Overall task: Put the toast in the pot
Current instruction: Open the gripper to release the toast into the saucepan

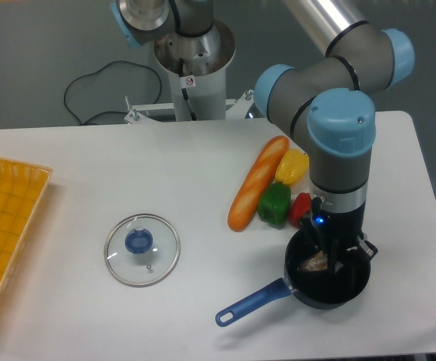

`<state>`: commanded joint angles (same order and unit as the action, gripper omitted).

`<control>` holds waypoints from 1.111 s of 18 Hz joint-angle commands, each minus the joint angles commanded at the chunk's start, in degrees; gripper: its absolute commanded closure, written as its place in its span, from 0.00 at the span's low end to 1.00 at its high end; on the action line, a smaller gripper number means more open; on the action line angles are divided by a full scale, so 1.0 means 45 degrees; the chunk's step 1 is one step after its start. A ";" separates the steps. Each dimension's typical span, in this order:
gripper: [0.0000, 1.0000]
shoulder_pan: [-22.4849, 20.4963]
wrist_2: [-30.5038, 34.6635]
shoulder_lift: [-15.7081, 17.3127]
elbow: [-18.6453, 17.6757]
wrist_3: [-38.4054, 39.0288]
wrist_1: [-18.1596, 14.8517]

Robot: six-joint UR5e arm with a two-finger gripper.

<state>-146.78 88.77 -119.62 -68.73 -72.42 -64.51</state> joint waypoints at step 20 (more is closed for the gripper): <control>0.80 0.0078 0.0118 0.0469 -0.1192 -0.0039 0.0078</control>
<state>-146.43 89.30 -117.51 -74.09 -72.60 -64.16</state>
